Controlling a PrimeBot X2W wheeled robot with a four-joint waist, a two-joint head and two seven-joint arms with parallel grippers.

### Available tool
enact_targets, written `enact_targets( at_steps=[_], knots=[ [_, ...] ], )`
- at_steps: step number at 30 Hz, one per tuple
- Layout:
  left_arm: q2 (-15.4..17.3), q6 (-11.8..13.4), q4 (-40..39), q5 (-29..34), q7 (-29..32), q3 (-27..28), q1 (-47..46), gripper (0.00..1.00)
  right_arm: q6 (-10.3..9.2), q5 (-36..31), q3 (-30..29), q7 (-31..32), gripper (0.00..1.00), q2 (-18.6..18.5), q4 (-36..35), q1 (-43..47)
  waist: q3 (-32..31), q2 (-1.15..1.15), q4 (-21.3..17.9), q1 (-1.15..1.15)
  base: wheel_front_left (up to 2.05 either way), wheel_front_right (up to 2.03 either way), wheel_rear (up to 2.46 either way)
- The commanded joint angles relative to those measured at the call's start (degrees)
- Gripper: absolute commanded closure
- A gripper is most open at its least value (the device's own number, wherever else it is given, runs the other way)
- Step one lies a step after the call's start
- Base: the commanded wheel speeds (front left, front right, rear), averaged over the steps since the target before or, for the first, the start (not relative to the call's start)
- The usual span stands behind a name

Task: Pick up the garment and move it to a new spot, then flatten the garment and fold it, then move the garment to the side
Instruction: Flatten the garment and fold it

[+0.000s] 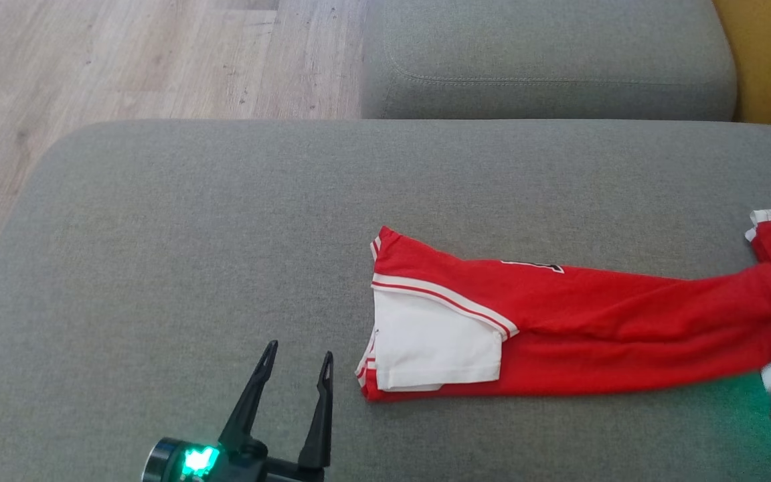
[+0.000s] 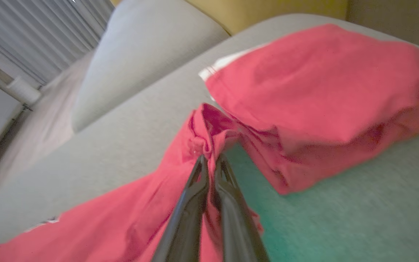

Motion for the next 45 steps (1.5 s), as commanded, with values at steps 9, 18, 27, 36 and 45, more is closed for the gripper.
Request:
enact_targets(
  at_steps=[9, 18, 27, 36, 45],
  knots=[
    [-1.6, -2.2, -1.0, 1.5, -0.5, 3.6, -0.5, 0.0, 0.37, 6.4, 6.1, 3.5, 1.0, 3.0, -31.3, 4.9, -0.6, 0.0, 0.5, 0.0, 0.0, 0.0, 0.0],
    [-2.9, -4.5, 0.3, 2.5, -0.5, 3.5, -1.1, 0.0, 0.37, 2.6, 18.0, 8.6, 1.0, 15.6, -39.3, 2.9, -0.4, 0.0, 3.3, 0.0, 0.0, 0.0, 0.0],
    [-4.0, -5.8, 1.0, 3.0, -0.5, 3.5, -1.8, 0.0, 0.37, 2.0, 30.3, 6.0, 1.0, 19.1, -29.5, -0.4, 0.3, 0.0, 7.0, 0.0, 0.0, 0.0, 0.0],
    [-4.5, -6.1, 1.2, 3.3, -0.5, 4.4, -1.2, 0.0, 0.37, 7.0, 36.4, -6.5, 0.0, 19.1, -21.6, -5.2, 0.1, 0.0, 7.4, 0.0, 0.0, 0.0, 0.0],
    [-4.9, -5.4, 0.2, 1.8, -0.5, 7.4, 0.4, 0.0, 0.37, -6.3, 29.3, -15.5, 0.0, 15.3, -26.3, -2.6, -2.6, 0.0, 2.3, 0.0, 0.0, 0.0, 0.0]
  ],
)
